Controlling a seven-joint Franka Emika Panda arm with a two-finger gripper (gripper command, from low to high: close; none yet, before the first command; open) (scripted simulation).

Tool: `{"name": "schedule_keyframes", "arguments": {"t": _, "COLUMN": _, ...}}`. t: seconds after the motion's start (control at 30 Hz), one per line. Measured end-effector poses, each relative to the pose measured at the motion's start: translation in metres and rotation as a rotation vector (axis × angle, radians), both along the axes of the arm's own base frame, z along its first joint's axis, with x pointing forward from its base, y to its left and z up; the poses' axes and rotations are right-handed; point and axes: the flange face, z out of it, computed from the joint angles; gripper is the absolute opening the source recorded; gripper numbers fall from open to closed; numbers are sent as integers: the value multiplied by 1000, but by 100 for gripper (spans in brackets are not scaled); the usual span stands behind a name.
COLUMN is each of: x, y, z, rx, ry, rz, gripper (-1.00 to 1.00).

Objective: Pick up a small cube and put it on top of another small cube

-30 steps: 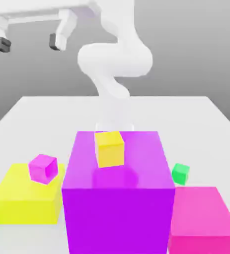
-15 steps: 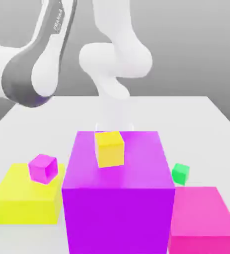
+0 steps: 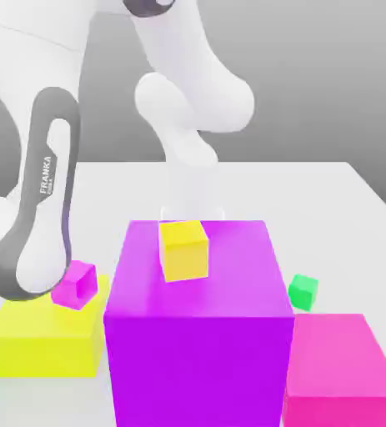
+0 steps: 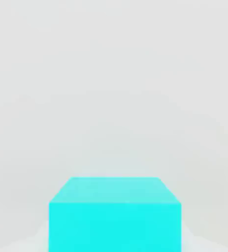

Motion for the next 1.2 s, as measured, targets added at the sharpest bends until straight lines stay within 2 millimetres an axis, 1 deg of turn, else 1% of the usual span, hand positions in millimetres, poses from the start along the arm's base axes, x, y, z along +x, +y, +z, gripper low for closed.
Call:
{"name": "schedule_keyframes", "arguments": {"t": 0.03, "x": 0, "y": 0, "z": 10, "rx": 0, "ry": 0, "rz": 0, "gripper": -100}}
{"name": "schedule_keyframes", "arguments": {"t": 0.13, "x": -1, "y": -1, "z": 49, "rx": 1, "ry": 0, "rz": -1, "gripper": -100}}
{"name": "schedule_keyframes", "arguments": {"t": 0.2, "x": -20, "y": -17, "z": 56, "rx": 12, "ry": 4, "rz": -25, "gripper": -100}}
{"name": "schedule_keyframes", "arguments": {"t": 0.27, "x": -34, "y": -23, "z": 68, "rx": 33, "ry": -1, "rz": -16, "gripper": -100}}
{"name": "schedule_keyframes", "arguments": {"t": 0.3, "x": -37, "y": -21, "z": 77, "rx": 45, "ry": -6, "rz": 1, "gripper": -100}}
{"name": "schedule_keyframes", "arguments": {"t": 0.33, "x": -32, "y": -12, "z": 89, "rx": 55, "ry": -12, "rz": 34, "gripper": -100}}
{"name": "schedule_keyframes", "arguments": {"t": 0.4, "x": -16, "y": 15, "z": 115, "rx": 70, "ry": -23, "rz": 117, "gripper": -100}}
{"name": "schedule_keyframes", "arguments": {"t": 0.5, "x": 7, "y": 65, "z": 156, "rx": 85, "ry": -34, "rz": 256, "gripper": -100}}
{"name": "schedule_keyframes", "arguments": {"t": 0.53, "x": 15, "y": 88, "z": 170, "rx": 89, "ry": -36, "rz": 316, "gripper": -100}}
{"name": "schedule_keyframes", "arguments": {"t": 0.63, "x": 29, "y": 151, "z": 210, "rx": 94, "ry": -38, "rz": 479, "gripper": -100}}
{"name": "schedule_keyframes", "arguments": {"t": 0.7, "x": 27, "y": 179, "z": 236, "rx": 91, "ry": -38, "rz": 558, "gripper": -100}}
{"name": "schedule_keyframes", "arguments": {"t": 0.8, "x": 18, "y": 222, "z": 273, "rx": 81, "ry": -34, "rz": 678, "gripper": -100}}
{"name": "schedule_keyframes", "arguments": {"t": 0.93, "x": -3, "y": 286, "z": 318, "rx": 55, "ry": -21, "rz": 854, "gripper": -100}}
{"name": "schedule_keyframes", "arguments": {"t": 0.97, "x": -7, "y": 301, "z": 327, "rx": 30, "ry": -12, "rz": 887, "gripper": -100}}
{"name": "schedule_keyframes", "arguments": {"t": 1.0, "x": -9, "y": 309, "z": 323, "rx": 18, "ry": -7, "rz": 903, "gripper": -100}}
{"name": "schedule_keyframes", "arguments": {"t": 1.03, "x": -10, "y": 313, "z": 313, "rx": 12, "ry": -5, "rz": 911, "gripper": -100}}
{"name": "schedule_keyframes", "arguments": {"t": 1.1, "x": -11, "y": 315, "z": 286, "rx": 7, "ry": -3, "rz": 917, "gripper": -100}}
{"name": "schedule_keyframes", "arguments": {"t": 1.13, "x": -12, "y": 316, "z": 276, "rx": 6, "ry": -3, "rz": 918, "gripper": 100}}
{"name": "schedule_keyframes", "arguments": {"t": 1.2, "x": -12, "y": 316, "z": 276, "rx": 6, "ry": -3, "rz": 918, "gripper": 100}}
